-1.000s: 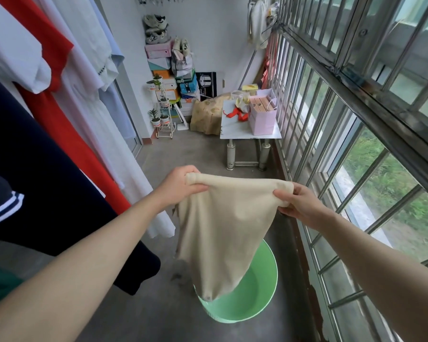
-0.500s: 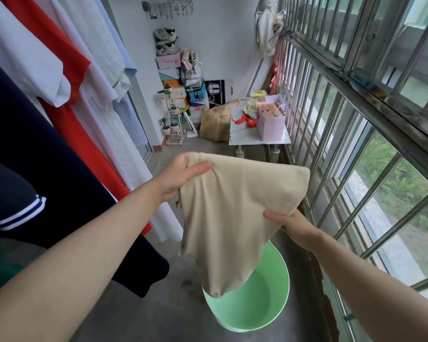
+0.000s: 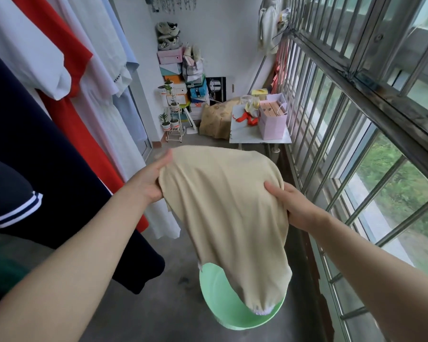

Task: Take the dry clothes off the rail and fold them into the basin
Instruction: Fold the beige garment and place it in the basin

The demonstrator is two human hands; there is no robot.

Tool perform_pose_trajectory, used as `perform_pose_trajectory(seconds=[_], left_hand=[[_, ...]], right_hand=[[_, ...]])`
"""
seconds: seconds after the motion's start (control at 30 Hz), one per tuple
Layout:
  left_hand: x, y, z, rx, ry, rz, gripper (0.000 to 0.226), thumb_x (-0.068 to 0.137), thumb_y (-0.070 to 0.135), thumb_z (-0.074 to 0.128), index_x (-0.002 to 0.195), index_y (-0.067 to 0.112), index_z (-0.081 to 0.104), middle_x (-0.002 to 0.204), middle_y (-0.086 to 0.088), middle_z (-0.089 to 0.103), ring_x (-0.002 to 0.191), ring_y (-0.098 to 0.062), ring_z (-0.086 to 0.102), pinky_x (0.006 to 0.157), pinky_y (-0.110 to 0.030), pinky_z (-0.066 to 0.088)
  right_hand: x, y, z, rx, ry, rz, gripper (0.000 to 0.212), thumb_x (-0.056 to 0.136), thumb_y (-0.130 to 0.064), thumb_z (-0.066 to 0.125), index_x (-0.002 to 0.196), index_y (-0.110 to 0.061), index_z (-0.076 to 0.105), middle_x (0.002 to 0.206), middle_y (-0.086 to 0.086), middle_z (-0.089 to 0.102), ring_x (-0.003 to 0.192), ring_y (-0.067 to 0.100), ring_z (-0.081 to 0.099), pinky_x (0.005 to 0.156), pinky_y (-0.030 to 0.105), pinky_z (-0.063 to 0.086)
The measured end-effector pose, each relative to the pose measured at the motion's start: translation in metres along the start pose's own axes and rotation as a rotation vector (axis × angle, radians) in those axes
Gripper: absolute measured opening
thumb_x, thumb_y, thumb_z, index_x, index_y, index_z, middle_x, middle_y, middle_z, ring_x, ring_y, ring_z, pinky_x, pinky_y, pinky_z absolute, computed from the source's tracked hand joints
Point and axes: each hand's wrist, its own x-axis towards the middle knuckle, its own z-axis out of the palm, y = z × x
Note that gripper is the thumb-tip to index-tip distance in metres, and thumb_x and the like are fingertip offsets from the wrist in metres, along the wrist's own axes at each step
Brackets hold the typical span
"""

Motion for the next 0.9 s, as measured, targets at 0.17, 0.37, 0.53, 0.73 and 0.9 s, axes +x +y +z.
perform_pose_trajectory(seconds=[0.17,0.37,0.53,0.73,0.9], left_hand=[[-0.009,-0.066,-0.018,-0.051,-0.124,-0.23,0.061,0.082,0.064,0.047,0.115,0.017,0.066,0.116,-0.01,0.068,0.106,-0.024,0.065,0.095,-0.043,0.045],[0.003,-0.089,-0.012,0.218,0.043,-0.177,0.015,0.088,-0.007,0.053,0.1,-0.002,0.061,0.082,-0.012,0.07,0.069,-0.019,0.071,0.059,-0.027,0.058],[0.017,-0.098,-0.017,0.486,0.259,-0.118,0.064,0.087,0.001,0.062,0.142,0.007,0.03,0.134,-0.017,0.049,0.103,-0.028,0.061,0.079,-0.04,0.053],[0.01,-0.099,-0.013,0.672,0.094,-0.148,0.038,0.077,0.005,0.075,0.113,0.002,0.061,0.106,-0.014,0.063,0.095,-0.024,0.061,0.081,-0.029,0.047],[0.005,-0.102,-0.015,1.113,0.067,-0.083,0.053,0.061,0.02,0.088,0.109,0.008,0.067,0.1,-0.002,0.063,0.095,-0.015,0.058,0.072,-0.02,0.045]], right_hand=[[0.005,-0.012,0.005,0.044,0.134,0.07,0.022,0.095,-0.028,0.054,0.108,-0.011,0.061,0.1,0.003,0.069,0.09,0.018,0.066,0.075,0.032,0.054],[0.013,0.008,-0.013,-0.256,0.388,0.239,0.061,0.087,-0.024,0.067,0.135,0.004,0.042,0.123,0.015,0.054,0.102,0.027,0.058,0.084,0.041,0.052],[0.008,0.019,-0.016,-0.309,0.312,0.163,0.049,0.095,-0.01,0.052,0.142,-0.024,0.041,0.137,0.003,0.047,0.11,0.023,0.052,0.095,0.045,0.046],[0.001,0.019,-0.009,-0.505,0.102,0.216,0.068,0.073,-0.001,0.077,0.135,-0.004,0.049,0.122,0.009,0.058,0.104,0.022,0.059,0.102,0.031,0.043],[0.009,0.023,-0.008,-1.451,-0.006,0.161,0.079,0.07,-0.016,0.079,0.141,-0.021,0.044,0.132,0.004,0.056,0.123,0.022,0.05,0.1,0.024,0.036]])
